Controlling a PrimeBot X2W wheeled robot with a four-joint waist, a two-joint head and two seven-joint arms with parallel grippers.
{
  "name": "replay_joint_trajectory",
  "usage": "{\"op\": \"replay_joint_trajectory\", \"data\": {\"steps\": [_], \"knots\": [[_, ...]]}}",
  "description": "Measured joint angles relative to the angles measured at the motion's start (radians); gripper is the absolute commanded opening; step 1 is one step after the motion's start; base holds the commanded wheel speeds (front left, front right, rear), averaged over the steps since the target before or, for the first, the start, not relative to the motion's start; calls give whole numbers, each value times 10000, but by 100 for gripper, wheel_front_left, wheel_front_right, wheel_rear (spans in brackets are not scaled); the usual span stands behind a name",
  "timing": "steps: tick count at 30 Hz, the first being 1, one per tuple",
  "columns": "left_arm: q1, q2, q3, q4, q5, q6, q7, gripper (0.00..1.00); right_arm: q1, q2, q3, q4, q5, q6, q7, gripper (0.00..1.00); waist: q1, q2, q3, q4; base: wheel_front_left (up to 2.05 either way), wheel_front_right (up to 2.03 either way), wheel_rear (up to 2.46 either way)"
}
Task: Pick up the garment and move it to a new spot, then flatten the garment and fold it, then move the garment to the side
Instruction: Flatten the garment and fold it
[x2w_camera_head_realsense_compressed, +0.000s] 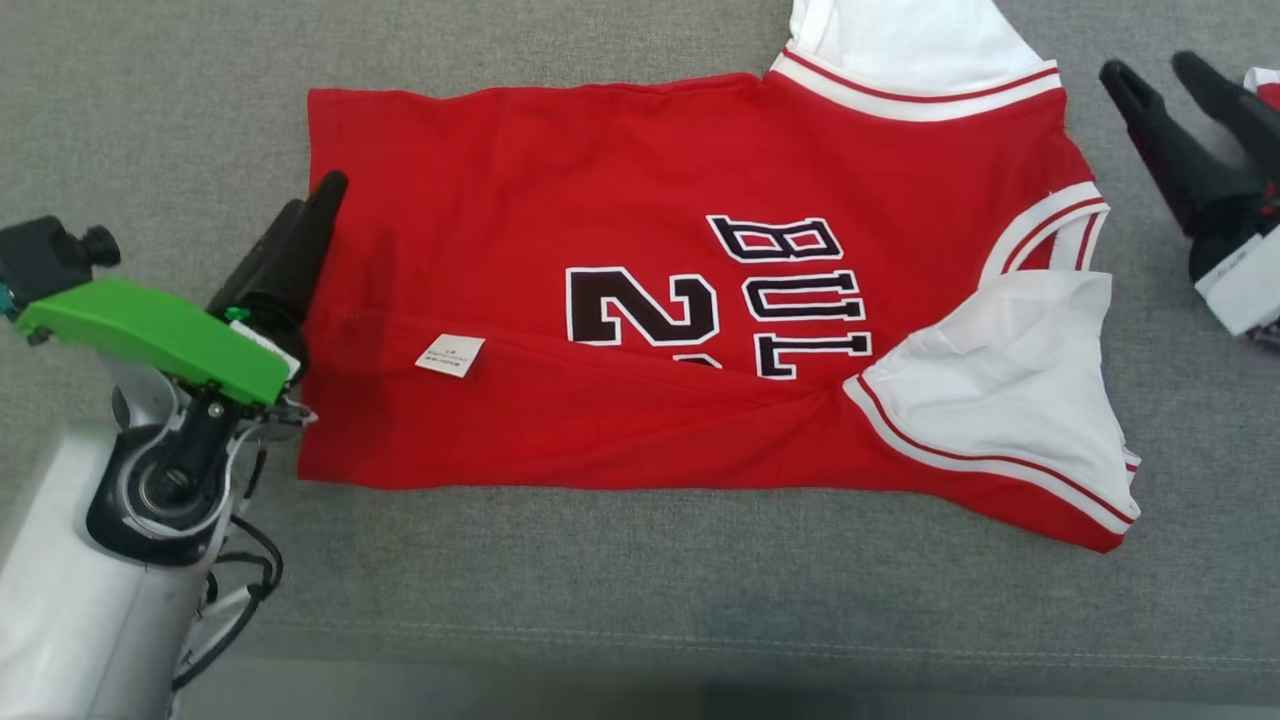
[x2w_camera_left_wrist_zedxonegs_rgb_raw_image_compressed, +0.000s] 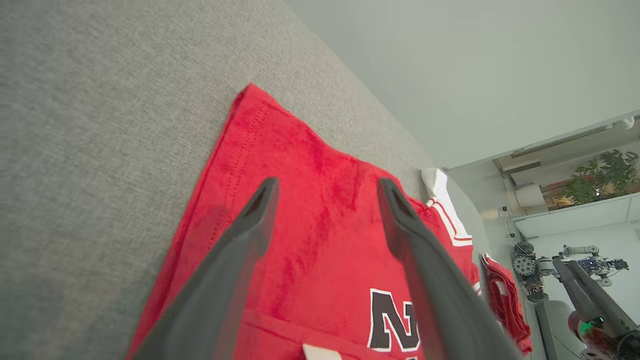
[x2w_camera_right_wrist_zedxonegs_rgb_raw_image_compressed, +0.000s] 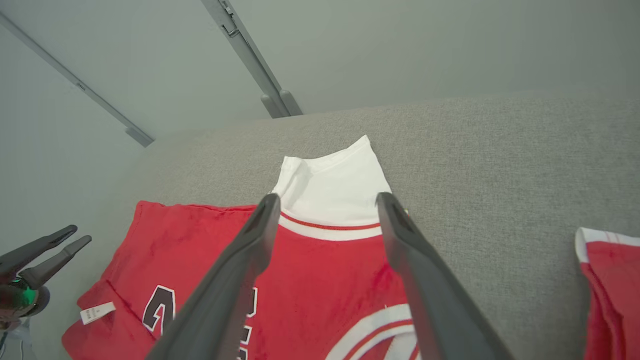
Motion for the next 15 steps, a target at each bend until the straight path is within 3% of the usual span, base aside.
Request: {"op": "replay_joint_trajectory", "data": {"steps": [10,15], "knots": [[-1679,341,-255,1076,330,-19,1131,100,-2529,2,562,1430,-529,-56,1444,100,0,0,1080,218,0,0,0],[-2309,303,75,1507,-431,86,1720,100,-3676,186,1035,2054,-884,-59,2069,100,0,0,1467,306,0,0,0]]}}
